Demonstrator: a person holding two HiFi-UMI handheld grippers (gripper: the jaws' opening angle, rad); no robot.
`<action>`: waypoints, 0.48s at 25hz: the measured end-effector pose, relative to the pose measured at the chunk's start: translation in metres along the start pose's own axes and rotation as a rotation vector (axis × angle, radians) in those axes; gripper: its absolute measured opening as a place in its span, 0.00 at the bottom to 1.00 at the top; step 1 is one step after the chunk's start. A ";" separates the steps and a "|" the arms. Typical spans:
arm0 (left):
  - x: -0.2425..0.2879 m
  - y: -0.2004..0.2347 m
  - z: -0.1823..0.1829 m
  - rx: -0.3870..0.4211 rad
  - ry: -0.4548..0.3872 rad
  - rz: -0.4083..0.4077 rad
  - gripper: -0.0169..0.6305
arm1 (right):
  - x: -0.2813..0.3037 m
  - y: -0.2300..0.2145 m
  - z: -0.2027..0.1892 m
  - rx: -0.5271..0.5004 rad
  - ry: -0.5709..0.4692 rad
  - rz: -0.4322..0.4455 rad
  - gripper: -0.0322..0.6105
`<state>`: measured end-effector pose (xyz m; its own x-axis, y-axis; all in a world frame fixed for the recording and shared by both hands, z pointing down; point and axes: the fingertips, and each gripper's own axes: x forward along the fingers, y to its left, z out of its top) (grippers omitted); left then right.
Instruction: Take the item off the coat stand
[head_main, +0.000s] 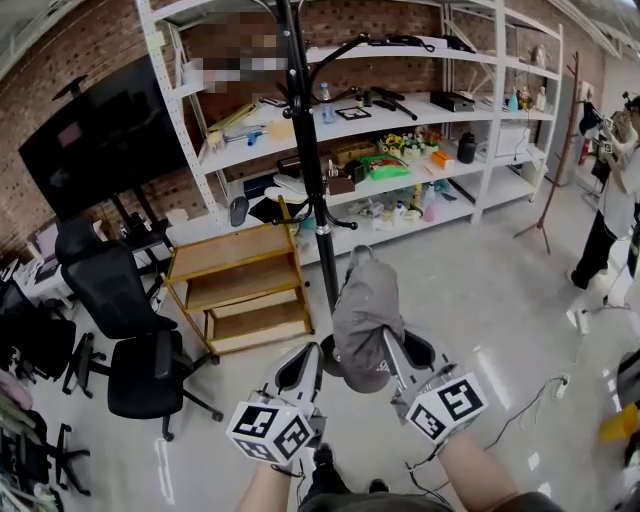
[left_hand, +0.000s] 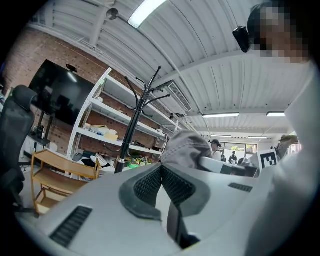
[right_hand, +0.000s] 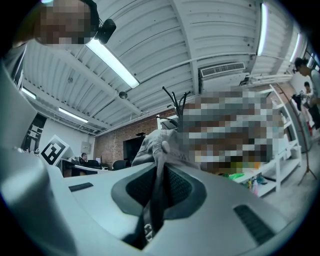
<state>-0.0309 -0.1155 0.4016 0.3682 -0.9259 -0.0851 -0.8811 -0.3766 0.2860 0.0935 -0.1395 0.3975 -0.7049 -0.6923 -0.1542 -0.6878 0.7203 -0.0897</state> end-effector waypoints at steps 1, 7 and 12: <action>-0.002 -0.003 -0.002 -0.003 0.001 0.003 0.04 | -0.005 0.000 -0.002 0.003 0.006 -0.002 0.10; -0.012 -0.020 -0.012 -0.020 0.003 0.008 0.04 | -0.028 -0.004 -0.007 0.010 0.030 -0.014 0.10; -0.013 -0.028 -0.014 -0.027 0.004 0.004 0.04 | -0.036 -0.008 -0.006 0.017 0.037 -0.021 0.10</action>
<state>-0.0066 -0.0927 0.4081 0.3661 -0.9271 -0.0801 -0.8742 -0.3721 0.3118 0.1237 -0.1207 0.4101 -0.6967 -0.7079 -0.1159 -0.6995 0.7063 -0.1089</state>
